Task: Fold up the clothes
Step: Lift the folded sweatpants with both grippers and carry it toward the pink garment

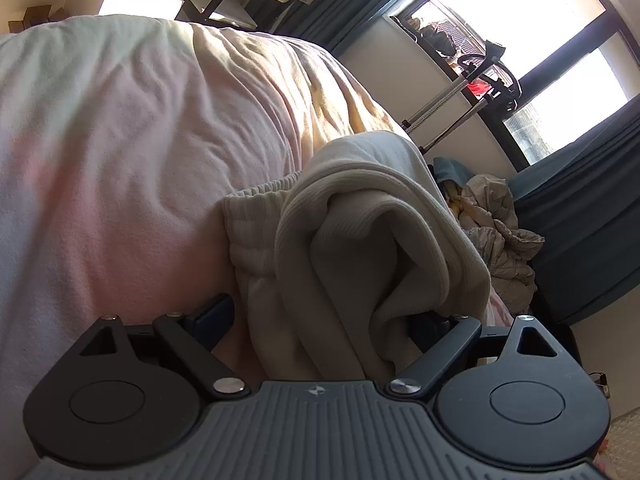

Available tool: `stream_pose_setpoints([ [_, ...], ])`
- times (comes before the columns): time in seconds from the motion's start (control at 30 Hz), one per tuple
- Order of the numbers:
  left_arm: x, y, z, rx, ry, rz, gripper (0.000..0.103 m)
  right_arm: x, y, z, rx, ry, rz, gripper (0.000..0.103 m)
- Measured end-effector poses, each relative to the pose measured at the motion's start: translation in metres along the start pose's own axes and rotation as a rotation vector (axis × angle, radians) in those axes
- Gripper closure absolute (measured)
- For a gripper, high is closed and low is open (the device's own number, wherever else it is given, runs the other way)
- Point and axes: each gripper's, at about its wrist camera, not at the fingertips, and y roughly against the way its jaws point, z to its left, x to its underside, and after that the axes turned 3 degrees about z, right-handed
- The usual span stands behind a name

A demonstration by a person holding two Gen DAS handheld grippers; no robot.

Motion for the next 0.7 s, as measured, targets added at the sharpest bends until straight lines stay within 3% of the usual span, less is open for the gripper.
stream_pose_setpoints([
  [0.3, 0.001, 0.010, 0.009, 0.061, 0.104, 0.043, 0.011, -0.004, 0.029, -0.006, -0.116, -0.120, 0.007, 0.071],
  [0.4, 0.003, 0.009, 0.012, 0.076, 0.132, 0.067, 0.011, -0.008, 0.038, -0.015, -0.183, -0.239, 0.004, 0.070],
  [0.53, 0.014, -0.003, 0.007, 0.040, 0.098, 0.099, 0.009, -0.014, 0.047, -0.030, -0.275, -0.396, -0.017, 0.070],
  [0.7, 0.012, -0.012, 0.016, 0.073, 0.179, 0.091, 0.006, -0.014, 0.053, -0.053, -0.298, -0.544, -0.048, 0.066],
])
